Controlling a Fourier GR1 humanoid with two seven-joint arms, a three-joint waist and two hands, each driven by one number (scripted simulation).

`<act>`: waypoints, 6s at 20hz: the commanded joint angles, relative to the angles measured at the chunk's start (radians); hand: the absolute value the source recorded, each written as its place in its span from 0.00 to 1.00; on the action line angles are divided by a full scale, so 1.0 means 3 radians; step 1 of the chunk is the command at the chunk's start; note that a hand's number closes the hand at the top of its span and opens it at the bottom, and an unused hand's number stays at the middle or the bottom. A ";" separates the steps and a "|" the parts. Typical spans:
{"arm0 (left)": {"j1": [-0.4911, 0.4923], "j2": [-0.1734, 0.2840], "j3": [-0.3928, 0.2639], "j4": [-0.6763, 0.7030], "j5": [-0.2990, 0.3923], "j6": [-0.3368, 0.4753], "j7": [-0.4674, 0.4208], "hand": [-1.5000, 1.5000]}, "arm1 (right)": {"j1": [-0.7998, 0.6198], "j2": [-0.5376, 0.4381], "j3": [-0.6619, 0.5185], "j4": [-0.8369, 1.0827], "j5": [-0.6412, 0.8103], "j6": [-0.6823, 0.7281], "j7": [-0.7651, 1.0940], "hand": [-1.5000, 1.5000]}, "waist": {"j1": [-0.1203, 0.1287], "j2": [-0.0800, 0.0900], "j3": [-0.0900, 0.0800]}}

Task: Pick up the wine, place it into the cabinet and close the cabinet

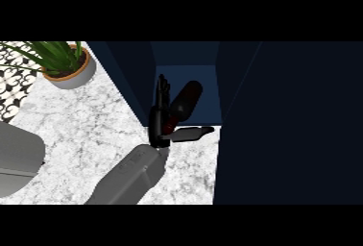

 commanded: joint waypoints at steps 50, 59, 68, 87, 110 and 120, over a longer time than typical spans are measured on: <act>0.3013 0.2176 0.0116 -0.4419 -0.0375 -0.0157 0.0573 0.00 | 0.0787 0.0109 0.1313 -0.0514 -0.0455 0.0536 0.0538 1.00 | 0.0070 -0.0002 -0.0004; 0.3478 0.2514 0.0829 -0.4461 -0.0005 -0.0666 0.0492 0.00 | 0.0744 0.0241 0.2387 -0.0516 0.0259 0.0261 0.0560 1.00 | 0.0065 -0.0014 -0.0006; 0.3635 0.2604 0.1163 -0.4263 0.0161 -0.1144 0.0481 0.00 | 0.0333 0.0238 0.3169 -0.0226 0.0800 -0.0664 0.0406 1.00 | 0.0063 -0.0016 -0.0009; 0.3504 0.2593 0.1409 -0.4266 0.0425 -0.1430 0.0821 0.00 | -0.1457 0.0213 0.2872 0.0683 0.0775 -0.1857 0.0562 1.00 | 0.0193 0.0019 -0.0018; 0.3362 0.2388 0.1589 -0.4329 0.0317 -0.1287 0.1106 0.00 | -0.3682 0.0228 0.1353 0.3436 0.0033 -0.1702 -0.0364 1.00 | 0.0150 0.0023 -0.0002; 0.3159 0.2283 0.1558 -0.4134 0.0239 -0.1400 0.1196 0.00 | -0.3811 0.0125 0.1028 0.4337 -0.0184 -0.1324 -0.1014 1.00 | 0.0146 0.0047 -0.0004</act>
